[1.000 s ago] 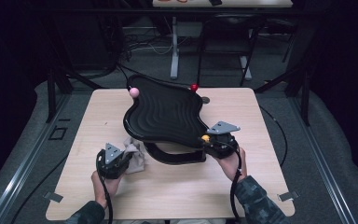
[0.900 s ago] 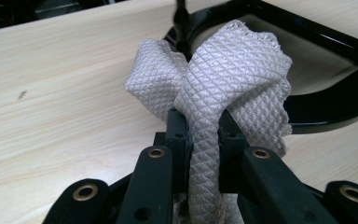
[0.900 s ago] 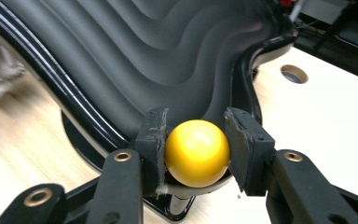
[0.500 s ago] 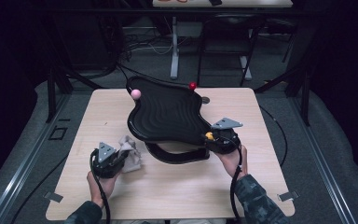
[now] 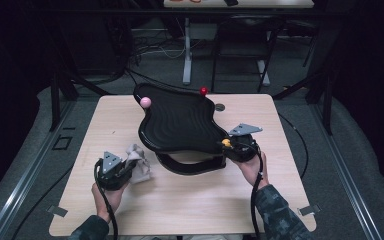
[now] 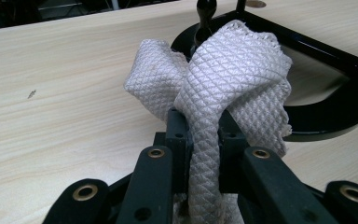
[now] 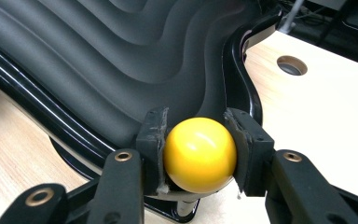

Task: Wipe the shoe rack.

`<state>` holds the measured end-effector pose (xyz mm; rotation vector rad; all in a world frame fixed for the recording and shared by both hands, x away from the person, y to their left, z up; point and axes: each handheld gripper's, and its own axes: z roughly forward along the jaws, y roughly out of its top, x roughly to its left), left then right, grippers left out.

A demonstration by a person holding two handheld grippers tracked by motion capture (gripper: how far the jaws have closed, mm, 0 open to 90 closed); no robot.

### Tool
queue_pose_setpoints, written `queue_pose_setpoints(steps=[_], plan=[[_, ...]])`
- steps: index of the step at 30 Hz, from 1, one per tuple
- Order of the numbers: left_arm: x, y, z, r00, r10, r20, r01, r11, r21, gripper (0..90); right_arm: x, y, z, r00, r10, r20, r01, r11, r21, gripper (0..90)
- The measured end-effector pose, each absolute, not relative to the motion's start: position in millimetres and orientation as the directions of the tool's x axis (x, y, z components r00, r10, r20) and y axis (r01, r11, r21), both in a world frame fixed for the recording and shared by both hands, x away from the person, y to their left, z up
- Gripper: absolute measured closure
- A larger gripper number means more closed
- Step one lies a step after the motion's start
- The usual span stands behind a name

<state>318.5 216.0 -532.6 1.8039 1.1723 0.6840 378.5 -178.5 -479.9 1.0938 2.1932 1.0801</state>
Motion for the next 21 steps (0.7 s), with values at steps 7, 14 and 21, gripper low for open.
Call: queue_pose_setpoints(steps=[7,14,21], plan=[[319,216,-531,0.413,0.911,-0.004,0.440,-0.196,0.877,79.1,387,-186,-481,-0.628,0.777,-0.050,0.426,0.396,0.813,60.2],[321,216,-527,0.410,0.912,-0.008,0.428,-0.185,0.885,79.1,386,-183,-481,-0.566,0.823,-0.057,0.455,0.369,0.810,56.6],[325,213,-518,0.412,0.911,0.005,0.389,-0.181,0.903,79.1,385,-181,-482,-0.571,0.817,-0.078,0.437,0.383,0.814,60.0]])
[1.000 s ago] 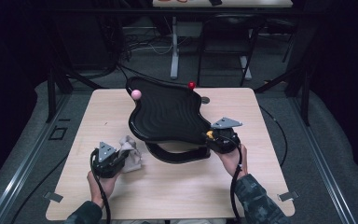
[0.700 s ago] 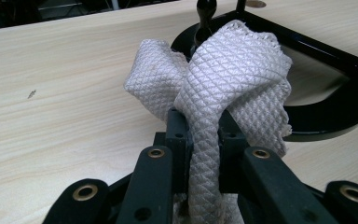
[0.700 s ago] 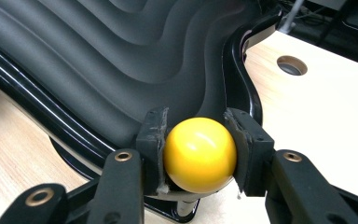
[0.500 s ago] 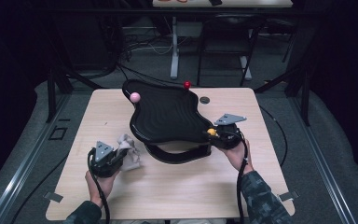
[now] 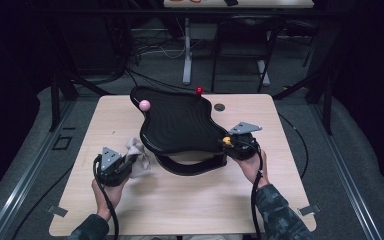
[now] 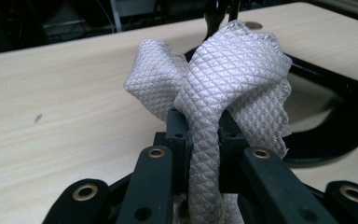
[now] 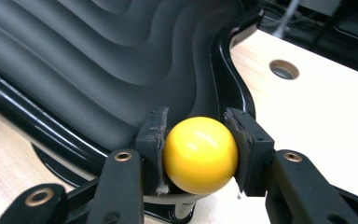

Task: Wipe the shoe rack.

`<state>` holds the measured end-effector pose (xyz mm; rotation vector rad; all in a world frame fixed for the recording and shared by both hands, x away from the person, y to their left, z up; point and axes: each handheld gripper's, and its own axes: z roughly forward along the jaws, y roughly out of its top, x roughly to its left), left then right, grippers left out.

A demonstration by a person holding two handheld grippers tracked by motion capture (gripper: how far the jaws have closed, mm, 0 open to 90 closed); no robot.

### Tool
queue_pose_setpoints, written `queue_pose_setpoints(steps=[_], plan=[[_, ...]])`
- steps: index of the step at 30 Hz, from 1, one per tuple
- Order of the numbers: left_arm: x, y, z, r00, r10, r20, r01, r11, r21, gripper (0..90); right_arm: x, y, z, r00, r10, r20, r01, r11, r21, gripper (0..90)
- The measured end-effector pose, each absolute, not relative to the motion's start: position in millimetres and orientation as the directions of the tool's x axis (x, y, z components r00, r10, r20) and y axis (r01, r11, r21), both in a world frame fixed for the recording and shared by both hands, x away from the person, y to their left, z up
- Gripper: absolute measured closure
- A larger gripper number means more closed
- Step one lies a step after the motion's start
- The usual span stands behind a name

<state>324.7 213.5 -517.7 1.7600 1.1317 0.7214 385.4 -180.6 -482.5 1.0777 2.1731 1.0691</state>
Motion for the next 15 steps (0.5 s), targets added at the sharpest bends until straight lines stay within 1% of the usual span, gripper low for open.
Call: queue_pose_setpoints(steps=[2,5,15], plan=[[326,213,-514,0.412,0.911,-0.012,0.381,-0.160,0.910,79.1,388,-185,-485,-0.607,0.792,-0.064,0.407,0.379,0.831,60.1],[327,211,-511,0.418,0.908,-0.012,0.371,-0.159,0.915,79.1,391,-186,-485,-0.620,0.783,-0.057,0.407,0.382,0.830,60.1],[346,211,-498,0.429,0.903,-0.030,0.362,-0.142,0.921,79.1,391,-184,-484,-0.596,0.802,-0.047,0.433,0.370,0.822,59.8]])
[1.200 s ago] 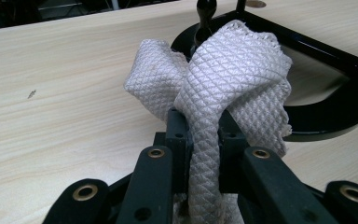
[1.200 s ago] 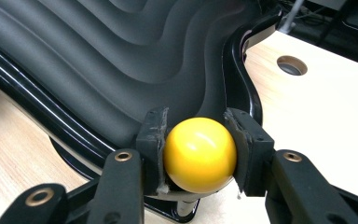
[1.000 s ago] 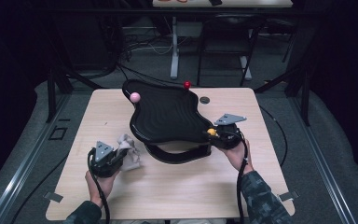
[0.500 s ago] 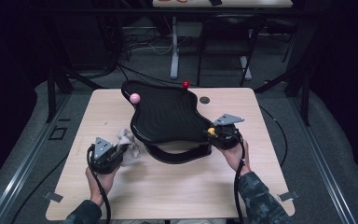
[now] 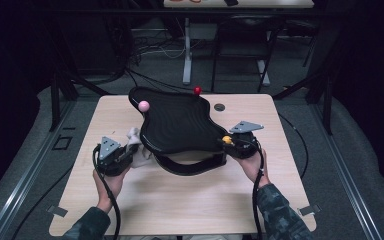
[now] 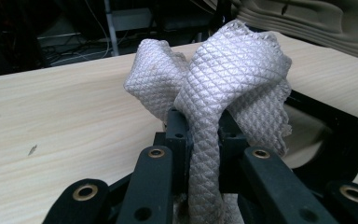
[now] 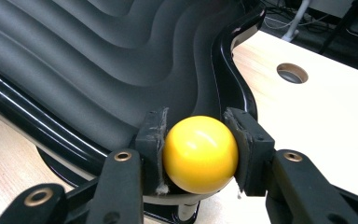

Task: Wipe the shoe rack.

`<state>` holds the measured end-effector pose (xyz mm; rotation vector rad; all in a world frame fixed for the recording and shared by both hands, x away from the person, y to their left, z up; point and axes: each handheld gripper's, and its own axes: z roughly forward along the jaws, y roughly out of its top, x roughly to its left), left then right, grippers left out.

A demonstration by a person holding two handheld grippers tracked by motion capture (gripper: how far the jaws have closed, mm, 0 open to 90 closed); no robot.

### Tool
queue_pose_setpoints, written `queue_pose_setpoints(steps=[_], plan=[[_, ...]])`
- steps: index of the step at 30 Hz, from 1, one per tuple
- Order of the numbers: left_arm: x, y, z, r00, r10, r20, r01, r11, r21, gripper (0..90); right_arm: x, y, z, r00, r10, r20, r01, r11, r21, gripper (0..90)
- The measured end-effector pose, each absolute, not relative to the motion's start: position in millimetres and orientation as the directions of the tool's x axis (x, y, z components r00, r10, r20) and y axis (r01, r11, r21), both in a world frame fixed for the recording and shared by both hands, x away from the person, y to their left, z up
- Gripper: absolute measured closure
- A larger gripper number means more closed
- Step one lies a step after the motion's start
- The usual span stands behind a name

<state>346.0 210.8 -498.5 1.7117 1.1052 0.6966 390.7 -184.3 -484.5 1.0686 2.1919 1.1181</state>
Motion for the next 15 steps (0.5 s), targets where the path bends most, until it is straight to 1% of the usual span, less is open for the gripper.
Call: queue_pose_setpoints(steps=[8,12,15], plan=[[362,203,-487,0.442,0.897,-0.027,0.346,-0.142,0.927,79.0,391,-184,-485,-0.590,0.806,-0.041,0.437,0.361,0.824,59.9],[375,205,-475,0.458,0.888,-0.048,0.347,-0.129,0.929,78.9,391,-185,-485,-0.592,0.805,-0.038,0.435,0.358,0.826,59.9],[382,206,-468,0.488,0.871,-0.056,0.348,-0.135,0.928,78.8,391,-185,-485,-0.595,0.803,-0.032,0.435,0.355,0.827,59.9]])
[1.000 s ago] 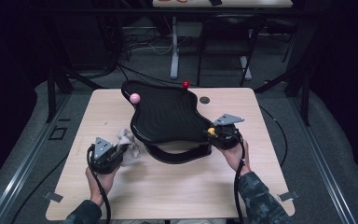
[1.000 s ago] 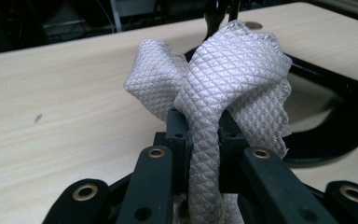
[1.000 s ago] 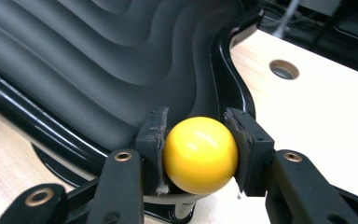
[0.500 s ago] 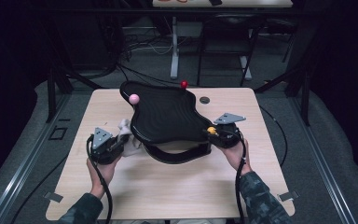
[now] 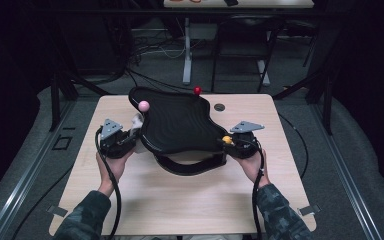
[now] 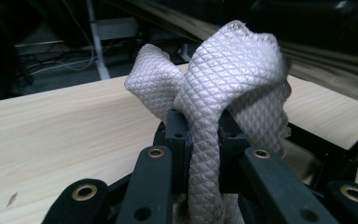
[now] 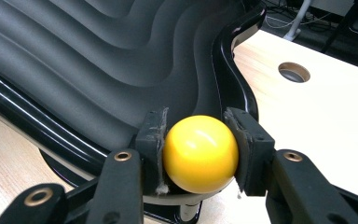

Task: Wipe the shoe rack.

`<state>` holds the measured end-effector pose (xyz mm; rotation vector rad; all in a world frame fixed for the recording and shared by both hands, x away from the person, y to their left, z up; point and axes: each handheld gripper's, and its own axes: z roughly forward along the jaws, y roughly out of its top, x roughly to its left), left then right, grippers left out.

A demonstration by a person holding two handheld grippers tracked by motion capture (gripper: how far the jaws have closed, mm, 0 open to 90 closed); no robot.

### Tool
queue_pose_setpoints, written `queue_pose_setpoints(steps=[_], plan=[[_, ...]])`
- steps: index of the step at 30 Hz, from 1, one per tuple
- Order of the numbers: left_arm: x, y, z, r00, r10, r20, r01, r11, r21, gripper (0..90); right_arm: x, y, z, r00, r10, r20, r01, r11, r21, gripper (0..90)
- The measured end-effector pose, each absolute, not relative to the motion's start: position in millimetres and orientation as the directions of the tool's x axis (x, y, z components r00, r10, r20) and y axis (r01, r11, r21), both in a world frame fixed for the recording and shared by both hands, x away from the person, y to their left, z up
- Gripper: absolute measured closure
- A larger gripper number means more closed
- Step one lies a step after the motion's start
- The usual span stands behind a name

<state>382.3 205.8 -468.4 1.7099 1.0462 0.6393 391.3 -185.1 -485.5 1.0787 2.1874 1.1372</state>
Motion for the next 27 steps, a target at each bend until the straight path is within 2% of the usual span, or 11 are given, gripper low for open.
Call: queue_pose_setpoints(steps=[8,27], plan=[[388,201,-472,0.514,0.857,-0.013,0.362,-0.203,0.910,78.8,391,-185,-485,-0.594,0.804,-0.036,0.435,0.358,0.826,59.9],[392,193,-543,0.526,0.850,-0.005,0.462,-0.281,0.841,78.2,391,-184,-485,-0.592,0.805,-0.039,0.436,0.361,0.825,59.9]])
